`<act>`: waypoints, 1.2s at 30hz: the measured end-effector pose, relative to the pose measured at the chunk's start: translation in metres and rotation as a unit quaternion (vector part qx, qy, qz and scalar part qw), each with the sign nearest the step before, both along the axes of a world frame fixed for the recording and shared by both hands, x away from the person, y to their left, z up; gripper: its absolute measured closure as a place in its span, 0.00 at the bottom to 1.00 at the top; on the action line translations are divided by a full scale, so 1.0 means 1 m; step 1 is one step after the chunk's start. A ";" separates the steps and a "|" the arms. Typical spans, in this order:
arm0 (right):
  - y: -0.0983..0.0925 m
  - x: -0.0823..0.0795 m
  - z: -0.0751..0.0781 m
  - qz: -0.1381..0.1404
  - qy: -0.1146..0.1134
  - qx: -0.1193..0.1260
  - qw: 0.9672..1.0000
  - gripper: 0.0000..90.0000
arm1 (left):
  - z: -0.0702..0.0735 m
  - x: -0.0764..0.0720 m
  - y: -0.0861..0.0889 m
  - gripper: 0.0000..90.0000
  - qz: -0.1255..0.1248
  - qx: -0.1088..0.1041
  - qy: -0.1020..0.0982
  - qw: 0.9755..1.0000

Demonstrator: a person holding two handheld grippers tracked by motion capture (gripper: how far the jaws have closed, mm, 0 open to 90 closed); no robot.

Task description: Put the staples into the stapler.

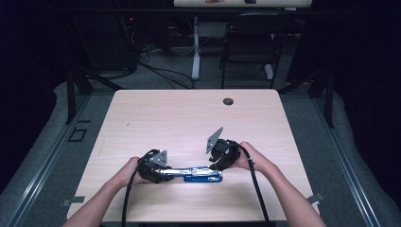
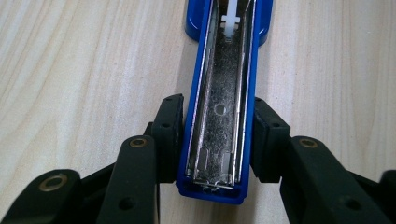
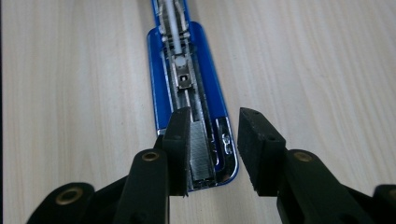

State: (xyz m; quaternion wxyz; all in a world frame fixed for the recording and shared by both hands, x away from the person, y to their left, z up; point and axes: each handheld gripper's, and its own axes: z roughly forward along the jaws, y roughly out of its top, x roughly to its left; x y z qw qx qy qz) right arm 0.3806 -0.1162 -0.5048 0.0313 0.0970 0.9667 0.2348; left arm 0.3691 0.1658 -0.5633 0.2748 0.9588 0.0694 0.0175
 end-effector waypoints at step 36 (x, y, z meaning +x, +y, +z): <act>-0.026 -0.020 -0.023 -0.196 0.017 0.059 0.979 0.83 | 0.011 -0.005 0.003 0.69 0.005 0.001 -0.012 1.000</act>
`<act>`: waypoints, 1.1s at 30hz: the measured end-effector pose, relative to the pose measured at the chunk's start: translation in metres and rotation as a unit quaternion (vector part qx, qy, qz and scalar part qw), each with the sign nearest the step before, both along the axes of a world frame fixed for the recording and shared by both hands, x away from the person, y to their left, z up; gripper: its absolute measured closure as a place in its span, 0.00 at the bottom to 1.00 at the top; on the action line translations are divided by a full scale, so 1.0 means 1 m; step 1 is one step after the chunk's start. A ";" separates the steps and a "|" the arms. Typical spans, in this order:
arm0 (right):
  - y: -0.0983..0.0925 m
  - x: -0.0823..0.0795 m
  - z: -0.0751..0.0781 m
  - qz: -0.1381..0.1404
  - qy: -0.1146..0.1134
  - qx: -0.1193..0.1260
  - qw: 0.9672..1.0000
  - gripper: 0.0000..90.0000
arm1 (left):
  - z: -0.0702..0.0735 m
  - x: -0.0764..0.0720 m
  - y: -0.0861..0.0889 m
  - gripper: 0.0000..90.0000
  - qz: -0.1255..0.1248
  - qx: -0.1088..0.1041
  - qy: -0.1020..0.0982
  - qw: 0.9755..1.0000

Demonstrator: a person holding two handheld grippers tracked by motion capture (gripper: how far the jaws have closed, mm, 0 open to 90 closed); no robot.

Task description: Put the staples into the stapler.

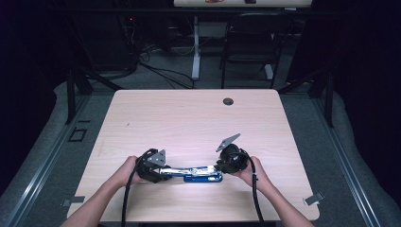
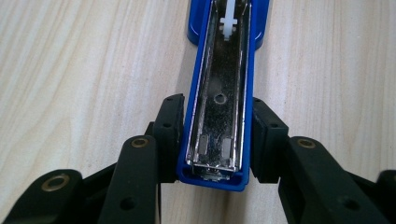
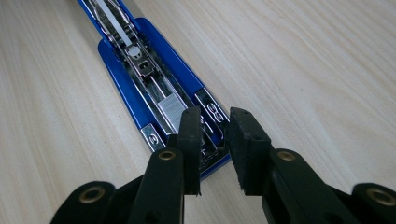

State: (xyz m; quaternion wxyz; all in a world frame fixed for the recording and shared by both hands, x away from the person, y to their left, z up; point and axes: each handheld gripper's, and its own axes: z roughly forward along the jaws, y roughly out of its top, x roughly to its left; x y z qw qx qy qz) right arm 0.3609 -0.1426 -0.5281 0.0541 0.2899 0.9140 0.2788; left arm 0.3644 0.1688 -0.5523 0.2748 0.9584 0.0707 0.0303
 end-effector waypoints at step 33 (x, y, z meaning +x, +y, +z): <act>0.034 -0.013 0.013 0.015 -0.040 0.031 0.999 0.99 | 0.022 -0.006 0.004 0.67 0.005 -0.075 -0.012 0.997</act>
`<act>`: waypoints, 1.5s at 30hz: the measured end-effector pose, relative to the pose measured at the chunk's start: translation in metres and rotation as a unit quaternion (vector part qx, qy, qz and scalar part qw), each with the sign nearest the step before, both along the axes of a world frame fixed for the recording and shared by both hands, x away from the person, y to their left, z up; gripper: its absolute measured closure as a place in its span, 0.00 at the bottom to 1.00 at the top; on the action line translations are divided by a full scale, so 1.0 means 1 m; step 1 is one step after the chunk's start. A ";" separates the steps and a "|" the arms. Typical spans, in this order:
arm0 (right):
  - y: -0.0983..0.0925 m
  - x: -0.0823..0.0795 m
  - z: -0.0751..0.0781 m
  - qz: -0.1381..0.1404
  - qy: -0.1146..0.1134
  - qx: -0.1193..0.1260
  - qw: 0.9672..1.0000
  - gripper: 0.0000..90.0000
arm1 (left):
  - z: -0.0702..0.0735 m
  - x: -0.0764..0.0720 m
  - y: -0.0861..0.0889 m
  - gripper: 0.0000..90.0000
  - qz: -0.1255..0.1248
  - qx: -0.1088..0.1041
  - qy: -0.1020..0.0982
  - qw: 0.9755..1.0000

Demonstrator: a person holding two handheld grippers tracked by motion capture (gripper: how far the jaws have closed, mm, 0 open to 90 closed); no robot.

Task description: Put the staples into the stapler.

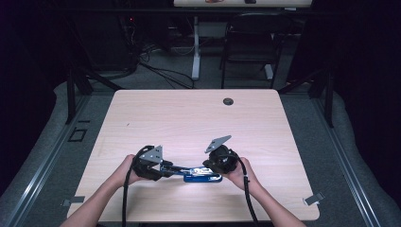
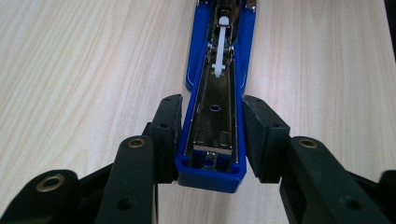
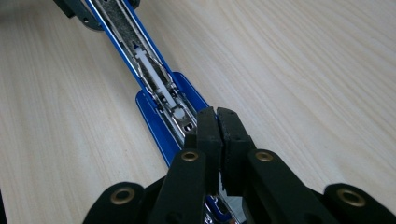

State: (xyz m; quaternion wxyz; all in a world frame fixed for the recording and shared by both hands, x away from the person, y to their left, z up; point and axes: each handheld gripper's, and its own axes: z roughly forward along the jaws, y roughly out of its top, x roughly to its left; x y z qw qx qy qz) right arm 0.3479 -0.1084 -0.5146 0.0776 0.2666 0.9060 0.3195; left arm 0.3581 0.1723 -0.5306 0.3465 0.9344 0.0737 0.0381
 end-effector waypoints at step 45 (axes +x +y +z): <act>0.065 -0.002 -0.004 0.065 -0.012 0.001 0.998 0.99 | 0.005 -0.004 -0.001 0.75 0.008 -0.011 -0.007 1.000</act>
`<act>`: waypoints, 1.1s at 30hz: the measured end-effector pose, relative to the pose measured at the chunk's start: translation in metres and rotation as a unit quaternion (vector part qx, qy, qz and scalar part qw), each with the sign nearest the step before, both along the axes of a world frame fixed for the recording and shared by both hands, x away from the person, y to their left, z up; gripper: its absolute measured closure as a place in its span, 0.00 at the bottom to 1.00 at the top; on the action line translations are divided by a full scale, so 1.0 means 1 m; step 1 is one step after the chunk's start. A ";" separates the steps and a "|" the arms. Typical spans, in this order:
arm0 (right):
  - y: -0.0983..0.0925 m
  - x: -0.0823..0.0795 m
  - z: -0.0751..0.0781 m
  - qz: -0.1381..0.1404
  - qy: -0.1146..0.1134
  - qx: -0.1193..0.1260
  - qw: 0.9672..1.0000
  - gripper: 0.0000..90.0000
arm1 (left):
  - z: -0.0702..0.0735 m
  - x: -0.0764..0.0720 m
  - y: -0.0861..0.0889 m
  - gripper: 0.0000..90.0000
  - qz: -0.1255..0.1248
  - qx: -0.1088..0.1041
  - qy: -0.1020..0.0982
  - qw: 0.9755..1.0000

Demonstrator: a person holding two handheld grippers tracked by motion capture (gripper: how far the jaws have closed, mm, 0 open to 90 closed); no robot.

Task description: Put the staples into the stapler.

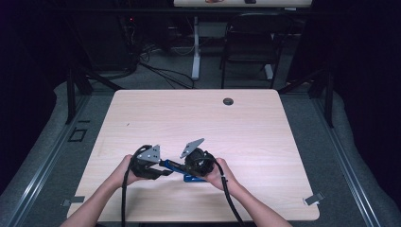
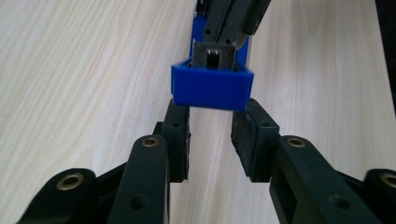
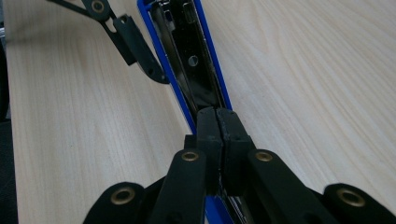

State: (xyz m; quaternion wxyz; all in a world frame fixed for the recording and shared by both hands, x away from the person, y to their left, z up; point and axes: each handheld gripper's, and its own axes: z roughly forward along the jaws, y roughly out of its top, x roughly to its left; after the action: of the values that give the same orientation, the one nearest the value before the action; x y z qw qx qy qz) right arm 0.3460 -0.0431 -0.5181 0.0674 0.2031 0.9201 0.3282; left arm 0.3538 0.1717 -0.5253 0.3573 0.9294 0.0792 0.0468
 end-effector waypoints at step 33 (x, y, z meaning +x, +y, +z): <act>-0.033 -0.002 0.017 -0.031 -0.001 0.011 0.999 0.99 | 0.002 -0.003 -0.038 0.71 0.016 -0.071 -0.020 0.997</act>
State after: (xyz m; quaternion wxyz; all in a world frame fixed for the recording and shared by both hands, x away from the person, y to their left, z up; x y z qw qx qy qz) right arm 0.3443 -0.0756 -0.5015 0.0766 0.2314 0.9097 0.3363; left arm 0.3504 0.1336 -0.5236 0.4235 0.8990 0.0904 0.0653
